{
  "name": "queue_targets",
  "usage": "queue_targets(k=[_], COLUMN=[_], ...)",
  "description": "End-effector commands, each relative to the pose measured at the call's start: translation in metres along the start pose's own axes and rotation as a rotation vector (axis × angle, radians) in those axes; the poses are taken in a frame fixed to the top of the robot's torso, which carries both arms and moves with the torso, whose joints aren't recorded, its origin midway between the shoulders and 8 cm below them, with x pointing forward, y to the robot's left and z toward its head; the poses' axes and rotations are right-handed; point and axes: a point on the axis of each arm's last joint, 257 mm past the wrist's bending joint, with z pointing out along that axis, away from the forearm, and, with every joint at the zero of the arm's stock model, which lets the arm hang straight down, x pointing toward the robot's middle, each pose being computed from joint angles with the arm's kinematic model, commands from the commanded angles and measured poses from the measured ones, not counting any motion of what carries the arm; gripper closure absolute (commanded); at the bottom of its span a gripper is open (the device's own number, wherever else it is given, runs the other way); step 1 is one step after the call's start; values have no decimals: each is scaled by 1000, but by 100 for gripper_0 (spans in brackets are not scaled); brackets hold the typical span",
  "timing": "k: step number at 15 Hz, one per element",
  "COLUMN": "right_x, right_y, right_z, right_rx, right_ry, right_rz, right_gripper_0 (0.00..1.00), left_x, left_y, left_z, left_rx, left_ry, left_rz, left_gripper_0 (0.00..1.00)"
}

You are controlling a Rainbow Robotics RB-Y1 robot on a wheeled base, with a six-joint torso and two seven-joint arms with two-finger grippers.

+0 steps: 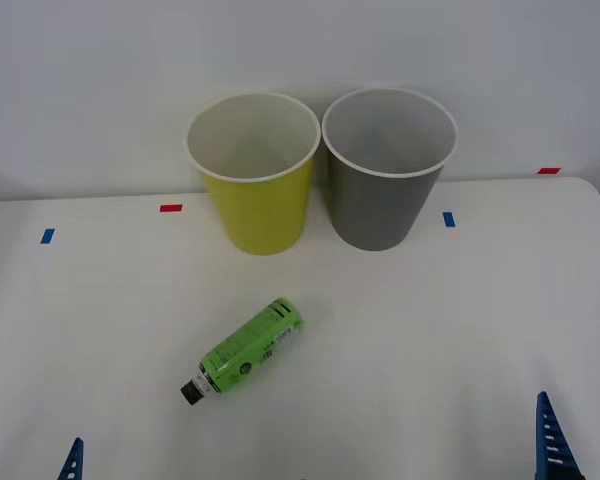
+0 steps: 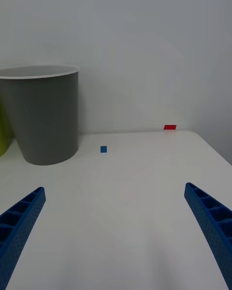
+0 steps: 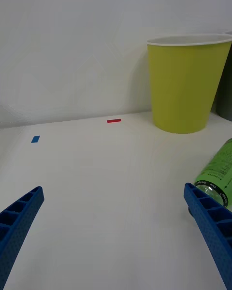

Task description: Put cans in the gray bin and PET bottles in the light green bin.

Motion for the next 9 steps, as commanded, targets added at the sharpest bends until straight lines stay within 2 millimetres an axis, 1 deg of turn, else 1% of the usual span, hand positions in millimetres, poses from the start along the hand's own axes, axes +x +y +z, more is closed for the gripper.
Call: queue_targets(k=[1, 9], right_x=[0, 0], right_y=[0, 0], right_z=[0, 0], right_rx=[0, 0], right_ry=[0, 0], right_rz=[0, 0], right_gripper_0=[0, 0], left_x=[0, 0], left_y=[0, 0], left_z=[0, 0], left_rx=[0, 0], left_ry=[0, 0], left_rz=[0, 0], left_gripper_0=[0, 0])
